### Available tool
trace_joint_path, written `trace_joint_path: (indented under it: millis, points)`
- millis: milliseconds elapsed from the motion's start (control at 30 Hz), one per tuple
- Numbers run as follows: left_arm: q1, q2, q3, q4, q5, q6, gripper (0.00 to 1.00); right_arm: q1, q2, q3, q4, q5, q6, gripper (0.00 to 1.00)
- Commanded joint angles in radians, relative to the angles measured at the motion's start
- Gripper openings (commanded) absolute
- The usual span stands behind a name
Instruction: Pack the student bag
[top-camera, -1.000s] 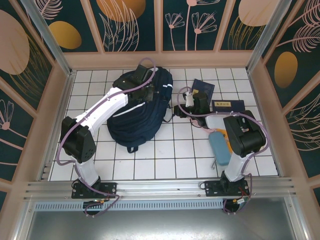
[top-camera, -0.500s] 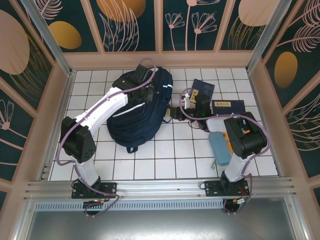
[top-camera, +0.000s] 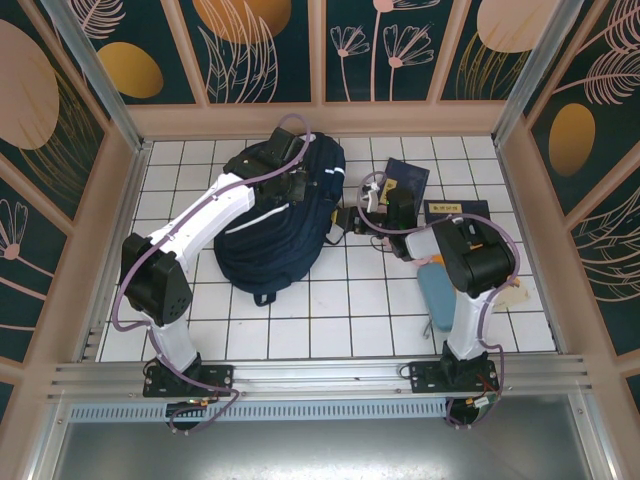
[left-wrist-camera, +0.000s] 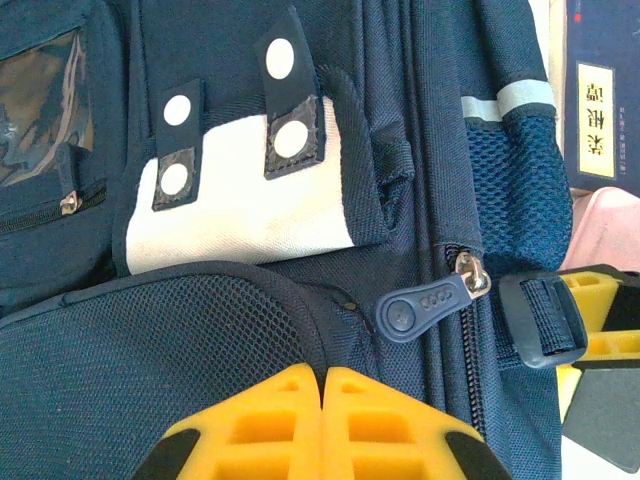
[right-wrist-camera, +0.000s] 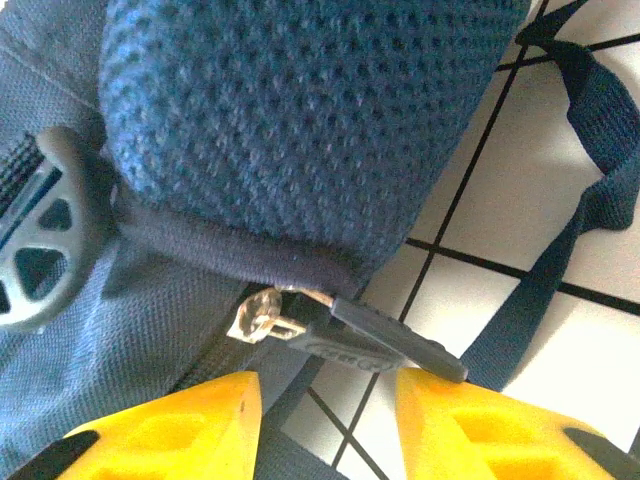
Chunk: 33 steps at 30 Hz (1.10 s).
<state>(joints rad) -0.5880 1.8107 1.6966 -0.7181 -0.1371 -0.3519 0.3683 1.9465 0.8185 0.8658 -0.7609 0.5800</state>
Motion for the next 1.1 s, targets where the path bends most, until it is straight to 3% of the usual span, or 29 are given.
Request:
trace_joint_path:
  millis: [0, 300, 433, 867, 1067]
  points:
    - [0.006, -0.054, 0.064, 0.064, 0.01, 0.014, 0.0, -0.002, 0.038, 0.028, 0.182, -0.029, 0.123, 0.44]
    - [0.006, -0.028, 0.111, 0.067, 0.023, -0.039, 0.0, 0.007, 0.07, -0.016, 0.429, -0.009, 0.395, 0.54]
    - [0.005, -0.015, 0.131, 0.071, 0.043, -0.056, 0.0, 0.028, 0.085, 0.011, 0.432, 0.003, 0.44, 0.55]
    - [0.006, -0.015, 0.135, 0.054, 0.021, -0.049, 0.0, 0.007, 0.08, 0.0, 0.475, -0.006, 0.401, 0.48]
    - [0.005, -0.012, 0.133, 0.051, 0.018, -0.049, 0.0, 0.005, 0.067, 0.009, 0.427, -0.009, 0.351, 0.37]
